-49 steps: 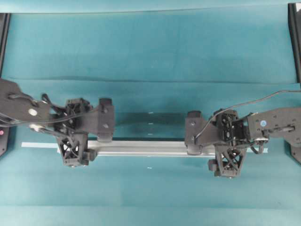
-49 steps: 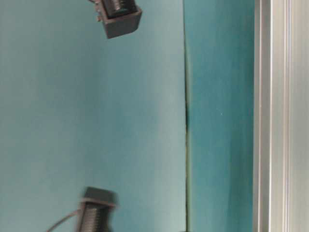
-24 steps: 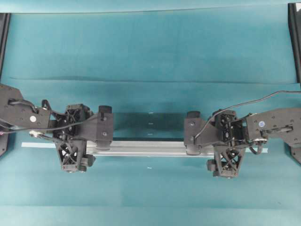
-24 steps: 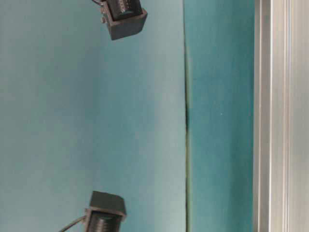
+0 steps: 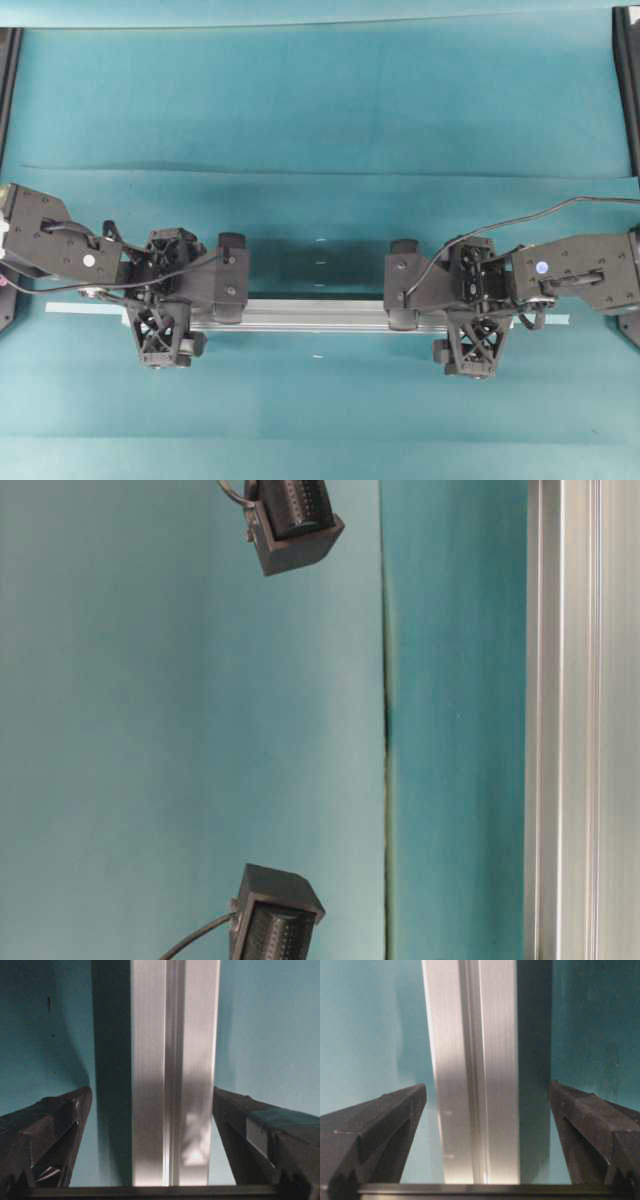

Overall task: Lift the metal rail with both hands and move it towards you.
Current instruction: 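Close both grippers on the rail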

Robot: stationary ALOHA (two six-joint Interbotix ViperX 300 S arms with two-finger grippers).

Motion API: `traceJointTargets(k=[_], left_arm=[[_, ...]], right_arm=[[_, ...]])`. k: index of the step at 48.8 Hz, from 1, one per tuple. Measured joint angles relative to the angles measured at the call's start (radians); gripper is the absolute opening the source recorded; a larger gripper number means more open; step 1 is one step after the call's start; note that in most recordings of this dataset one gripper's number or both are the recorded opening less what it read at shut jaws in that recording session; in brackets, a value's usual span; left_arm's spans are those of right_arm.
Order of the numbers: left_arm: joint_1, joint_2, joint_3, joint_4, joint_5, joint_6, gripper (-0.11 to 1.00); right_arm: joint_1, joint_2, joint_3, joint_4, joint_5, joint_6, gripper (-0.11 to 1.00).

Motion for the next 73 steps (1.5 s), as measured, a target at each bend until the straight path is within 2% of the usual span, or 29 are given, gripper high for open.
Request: traceJointTargets(k=[10, 15, 19, 26, 28, 37, 62, 67, 73], left_arm=[[0.002, 0.0, 0.005, 0.0, -0.015, 0.0, 0.98], [0.002, 0.0, 0.005, 0.0, -0.018, -0.009, 0.92], [0.002, 0.0, 0.006, 0.0, -0.02, -0.032, 0.76], [-0.006, 0.0, 0.011, 0.0, -0.021, -0.057, 0.35], [-0.008, 0.0, 0.012, 0.003, -0.023, -0.055, 0.29], [-0.008, 0.0, 0.012, 0.005, -0.023, -0.055, 0.29], [-0.006, -0.003, 0.006, 0.005, -0.018, -0.055, 0.29], [-0.006, -0.021, -0.006, 0.006, 0.008, -0.06, 0.29], [-0.008, -0.081, -0.048, 0.006, 0.101, -0.067, 0.29]], right_arm=[[-0.002, 0.0, 0.002, -0.002, -0.002, 0.002, 0.99], [-0.002, 0.002, 0.002, 0.0, 0.0, 0.002, 0.94], [-0.002, 0.002, 0.002, -0.002, 0.002, 0.003, 0.81], [-0.002, 0.002, 0.002, 0.0, 0.003, 0.021, 0.42], [-0.002, 0.002, 0.002, -0.002, 0.0, 0.031, 0.4], [-0.005, 0.002, 0.002, -0.002, -0.002, 0.066, 0.4], [-0.005, 0.002, -0.002, -0.002, 0.003, 0.069, 0.4], [-0.005, -0.015, -0.021, -0.002, 0.052, 0.074, 0.4], [-0.008, -0.072, -0.066, -0.002, 0.164, 0.074, 0.4]])
